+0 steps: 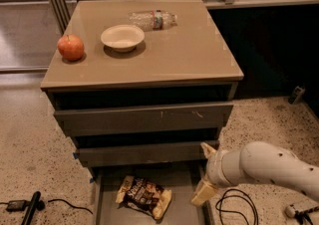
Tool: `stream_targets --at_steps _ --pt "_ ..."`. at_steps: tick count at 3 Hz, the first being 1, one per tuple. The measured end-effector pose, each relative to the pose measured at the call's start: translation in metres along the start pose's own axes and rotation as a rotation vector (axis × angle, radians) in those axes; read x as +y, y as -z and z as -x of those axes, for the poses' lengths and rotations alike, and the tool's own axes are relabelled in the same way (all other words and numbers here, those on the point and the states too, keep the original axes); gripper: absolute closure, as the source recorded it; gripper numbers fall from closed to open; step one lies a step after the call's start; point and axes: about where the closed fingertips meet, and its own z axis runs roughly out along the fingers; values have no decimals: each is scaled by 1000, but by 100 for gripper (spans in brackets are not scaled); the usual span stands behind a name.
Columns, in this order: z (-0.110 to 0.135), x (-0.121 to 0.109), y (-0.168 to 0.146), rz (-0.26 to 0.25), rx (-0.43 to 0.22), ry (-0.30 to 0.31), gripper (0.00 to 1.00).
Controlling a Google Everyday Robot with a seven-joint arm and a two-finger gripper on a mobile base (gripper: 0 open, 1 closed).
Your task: Pick brown chip bag from bottom drawer and place on counter
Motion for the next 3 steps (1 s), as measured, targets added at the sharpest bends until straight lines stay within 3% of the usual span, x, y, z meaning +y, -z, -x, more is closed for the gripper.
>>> stream_targets --at_steps 1,3 --pt "3 -14 -3 -27 -73 73 0" --pt "5 -9 -5 -39 -59 88 0"
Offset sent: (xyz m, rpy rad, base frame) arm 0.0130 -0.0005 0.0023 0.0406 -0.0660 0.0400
